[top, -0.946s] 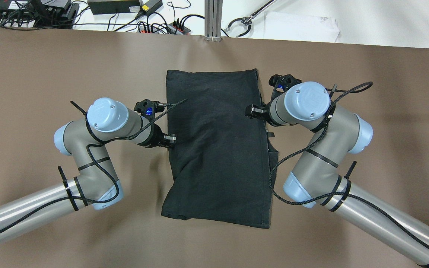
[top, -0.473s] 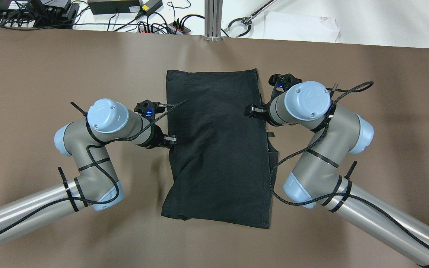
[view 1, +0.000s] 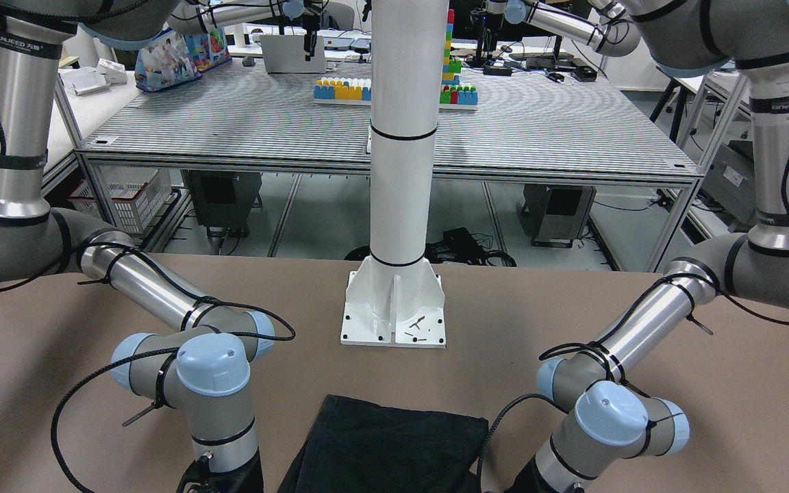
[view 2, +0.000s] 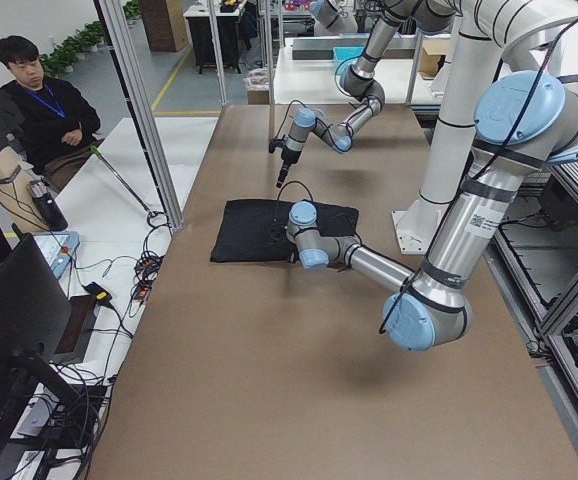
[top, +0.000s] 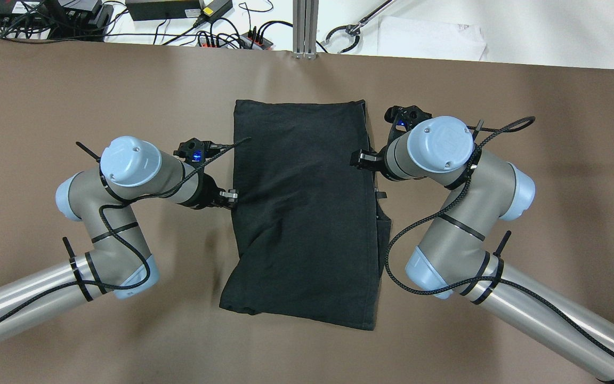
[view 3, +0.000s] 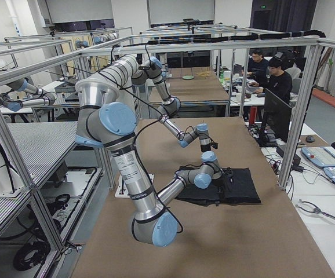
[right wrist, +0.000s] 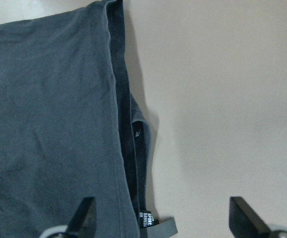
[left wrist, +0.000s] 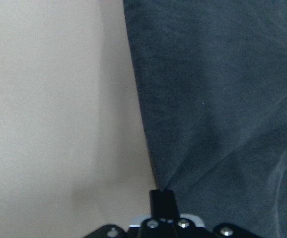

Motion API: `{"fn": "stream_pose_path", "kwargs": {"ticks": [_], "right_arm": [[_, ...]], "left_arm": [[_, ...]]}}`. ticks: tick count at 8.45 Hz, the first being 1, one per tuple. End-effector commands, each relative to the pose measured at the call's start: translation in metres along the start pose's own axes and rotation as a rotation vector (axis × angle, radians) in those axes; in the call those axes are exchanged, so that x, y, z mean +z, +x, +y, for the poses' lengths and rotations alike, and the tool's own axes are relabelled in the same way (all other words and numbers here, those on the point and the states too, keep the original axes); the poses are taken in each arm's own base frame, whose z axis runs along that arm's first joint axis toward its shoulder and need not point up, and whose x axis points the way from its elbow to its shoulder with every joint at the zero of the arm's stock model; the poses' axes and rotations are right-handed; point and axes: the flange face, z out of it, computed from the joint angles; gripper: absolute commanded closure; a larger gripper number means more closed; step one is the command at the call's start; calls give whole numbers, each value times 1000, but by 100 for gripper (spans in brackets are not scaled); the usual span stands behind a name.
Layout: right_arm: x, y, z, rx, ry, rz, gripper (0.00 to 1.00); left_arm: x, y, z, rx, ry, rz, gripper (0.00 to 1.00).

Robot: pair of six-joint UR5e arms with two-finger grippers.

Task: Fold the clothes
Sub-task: 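Move the left gripper to the shirt corner nearest the robot and grasp it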

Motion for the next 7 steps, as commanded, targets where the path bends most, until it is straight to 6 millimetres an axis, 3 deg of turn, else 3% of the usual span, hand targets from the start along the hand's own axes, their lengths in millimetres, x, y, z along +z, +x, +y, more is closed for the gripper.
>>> {"fn": "stream_pose_path", "kwargs": {"ticks": [1,2,5,7], "right_arm": [[-1,0,1,0,1,-3,6],[-3,-1,2,2,0,-6,6],[-4,-2,7,3,-5,-10,6],[-3,-2,9,1,-7,-11,6]], "left_arm": [[-7,0,-1,14,8,9,24],[-22,3,4,6,25,31,0],[-66,-20,47,-7,22,63,0],[-71,-6,90,-26,-22,99,0]]}}
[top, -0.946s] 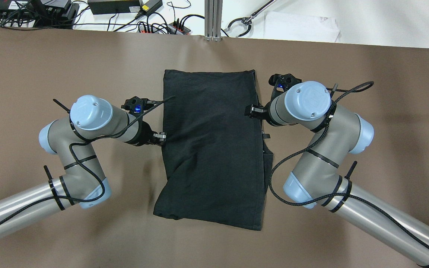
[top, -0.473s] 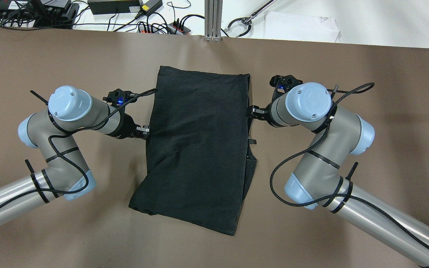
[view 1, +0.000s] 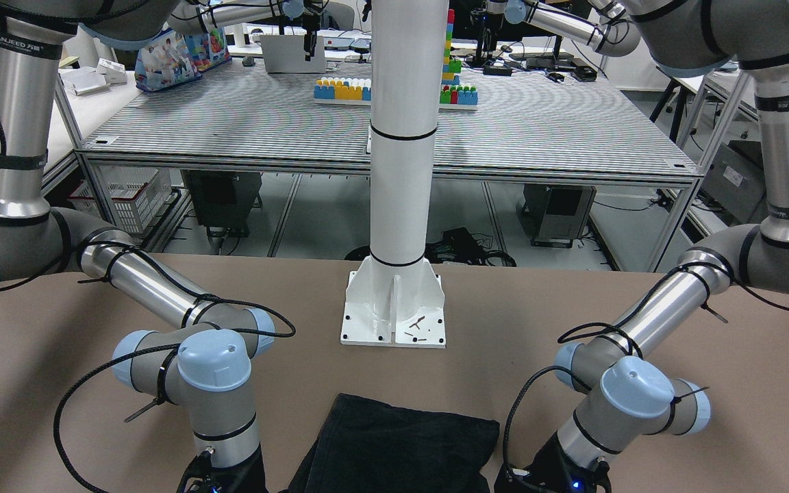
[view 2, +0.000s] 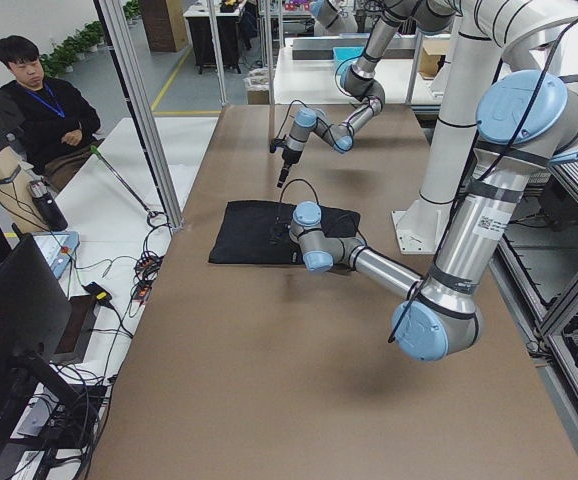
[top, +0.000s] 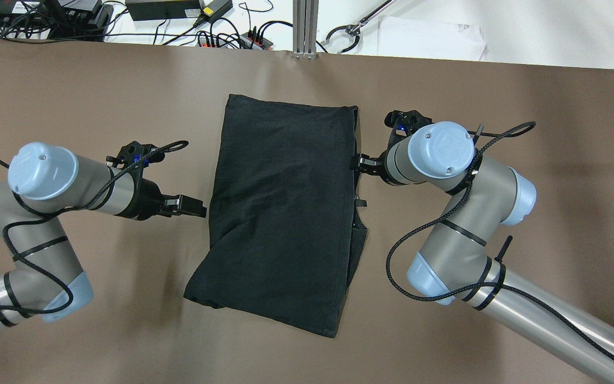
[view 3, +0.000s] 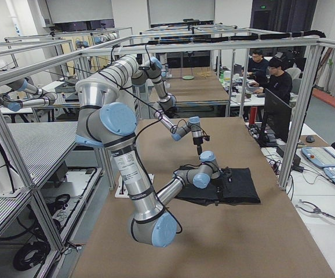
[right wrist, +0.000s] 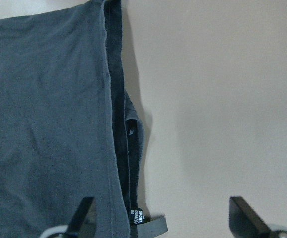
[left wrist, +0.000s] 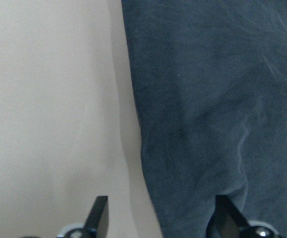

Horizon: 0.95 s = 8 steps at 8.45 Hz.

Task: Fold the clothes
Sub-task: 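Move the left gripper to the shirt corner nearest the robot and grasp it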

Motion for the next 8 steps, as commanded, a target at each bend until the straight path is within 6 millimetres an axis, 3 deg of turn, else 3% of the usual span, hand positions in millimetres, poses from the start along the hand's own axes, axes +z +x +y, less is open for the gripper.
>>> {"fn": "stream_pose_path", "kwargs": {"ticks": [1,2,3,4,6,7,8], "right_arm": [[1,0,2,-1,-3,-1,6],[1,0,2,-1,-3,-1,6],[1,0,2,-1,-3,2,6],[1,0,2,-1,-3,2,6],[1,0,2,-1,-3,2,6],[2,0,2,-1,-4,4,6],[2,0,2,0,-4,5,6]], "left_arm": [[2,15,67,-16,-68,62,0],[12,7,94,0,-99,91,0],[15,-3,112,14,-98,107,7],[20,-2,123,22,-110,117,37],[23,-3,124,19,-112,113,83],[25,-5,124,19,-114,107,90],[30,-10,125,19,-119,97,90]]}}
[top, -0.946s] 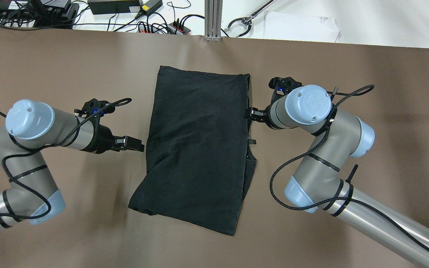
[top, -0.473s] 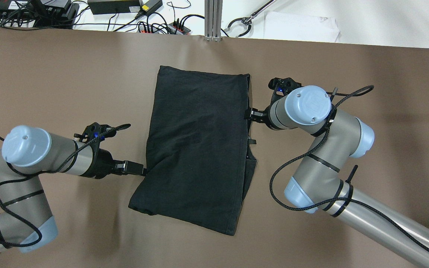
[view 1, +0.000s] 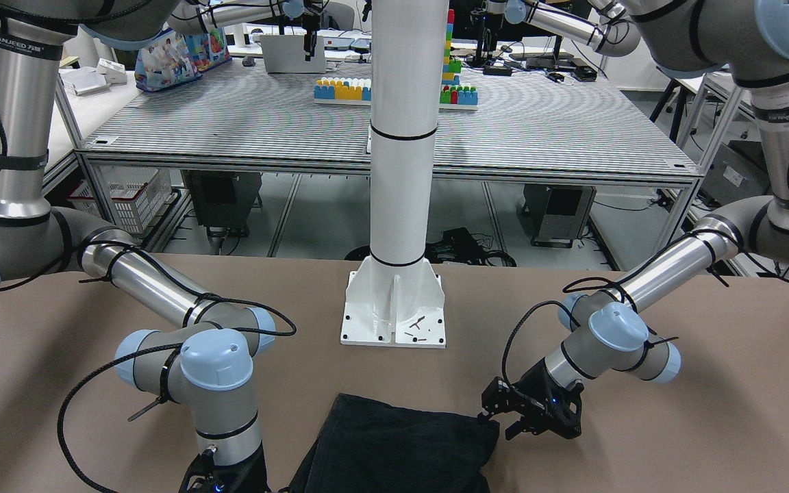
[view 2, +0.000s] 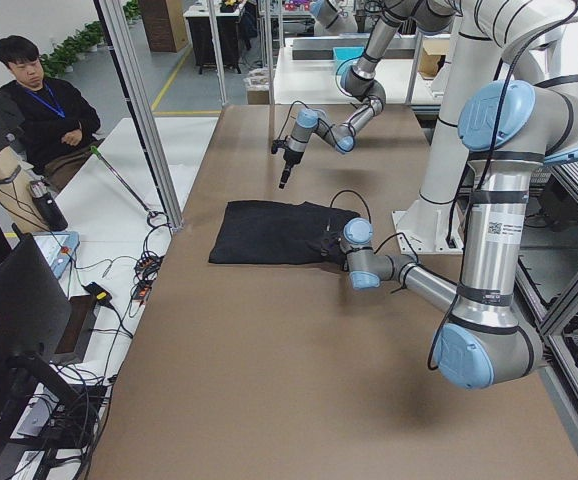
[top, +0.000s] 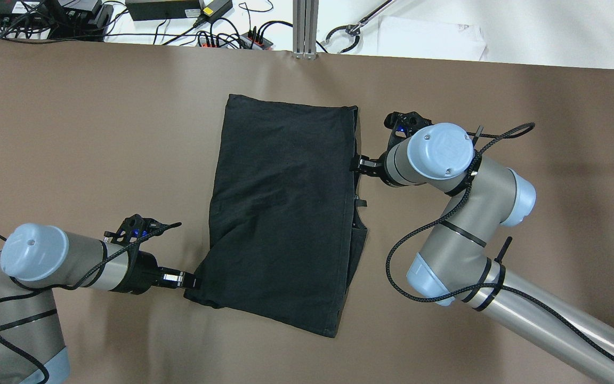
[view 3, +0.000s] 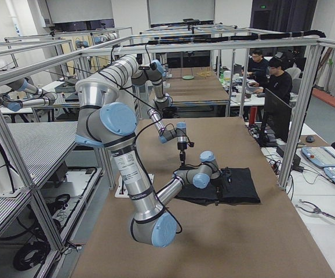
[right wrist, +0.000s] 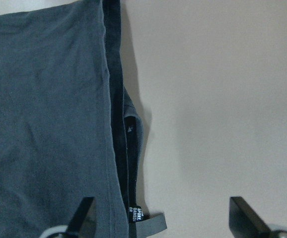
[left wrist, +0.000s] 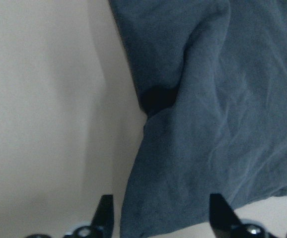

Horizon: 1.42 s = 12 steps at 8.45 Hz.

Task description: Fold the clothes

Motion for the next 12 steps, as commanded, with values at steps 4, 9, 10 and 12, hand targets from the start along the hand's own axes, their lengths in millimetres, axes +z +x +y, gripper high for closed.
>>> {"fn": "stream_pose_path", "kwargs": {"ticks": [4,9,10,12], "right_arm": [[0,1,0,0,-1,2,6],[0,0,0,0,-1,2,6],[0,0,0,0,0,1,6],[1,0,0,1,-1,3,6]], "left_arm": [[8,-10,1,2,-7,-20,59],[20,-14,0,3,-16,-35,51],[20,-11,-1,5,-14,-29,71],[19,-5,-2,9,-13,-19,100]]}}
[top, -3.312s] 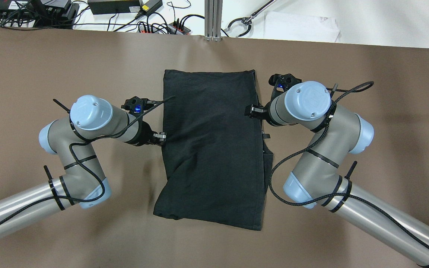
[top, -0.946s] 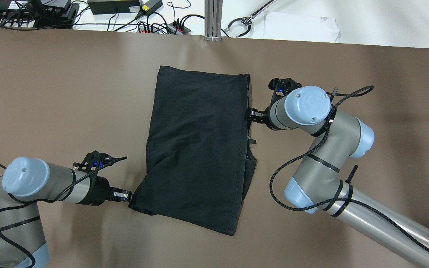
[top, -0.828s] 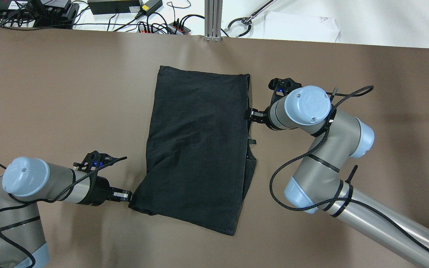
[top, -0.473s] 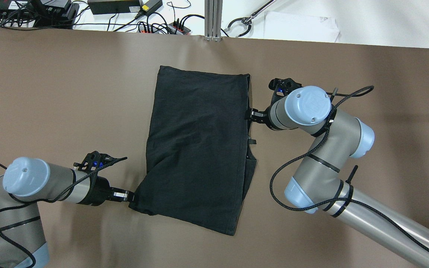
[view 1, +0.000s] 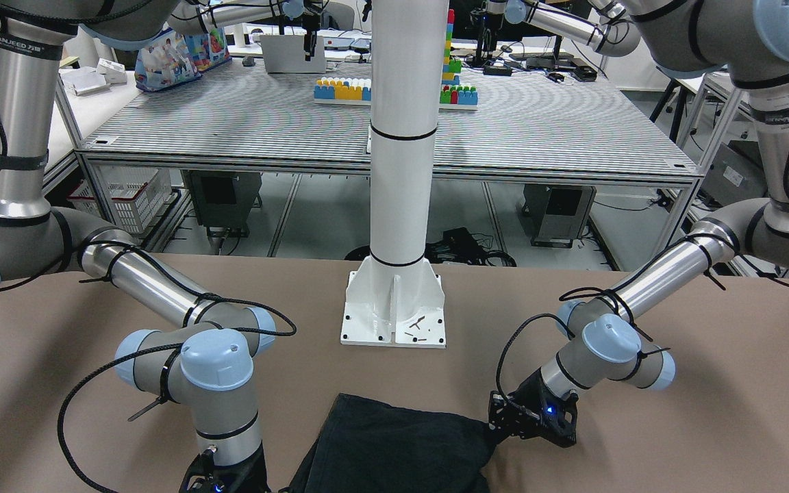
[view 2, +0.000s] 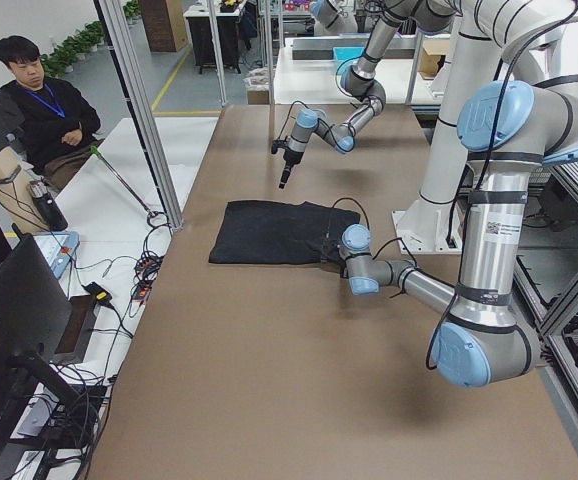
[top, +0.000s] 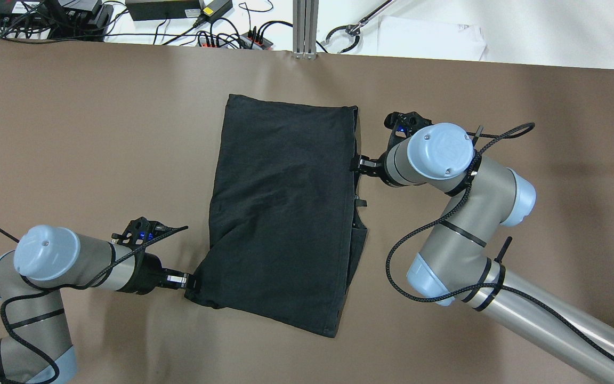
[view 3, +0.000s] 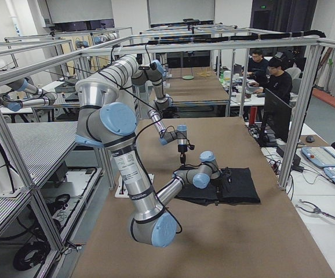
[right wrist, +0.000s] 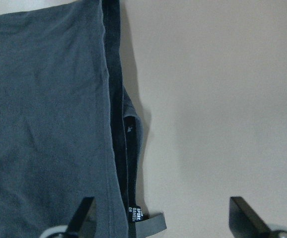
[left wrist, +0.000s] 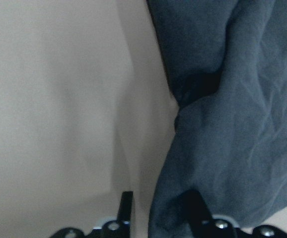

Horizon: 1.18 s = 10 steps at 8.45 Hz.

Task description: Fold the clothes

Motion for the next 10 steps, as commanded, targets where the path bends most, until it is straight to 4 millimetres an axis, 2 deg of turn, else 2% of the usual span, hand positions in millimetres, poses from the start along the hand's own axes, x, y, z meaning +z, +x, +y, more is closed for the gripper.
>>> {"fn": "stream_pose_path", "kwargs": {"ticks": [1,3,4,6,8,9,10], "right_arm": [[1,0,0,-1,-1,2,6],[1,0,0,-1,-1,2,6],[1,1,0,-1,-1,4,6],[2,2,0,-1,-2,5,6],[3,4,1,0,-2,8,6],[3,5,1,0,-2,8,6],[4,6,1,0,-3,9,6]], "left_arm": [[-1,7,0,6,0,12,100],[-4,9,2,8,1,19,100],[-7,15,9,12,-5,40,100],[-8,40,34,11,-41,86,100],[2,60,61,-14,-25,120,100],[0,62,62,-13,-26,136,100],[2,63,62,-2,-34,140,19]]}}
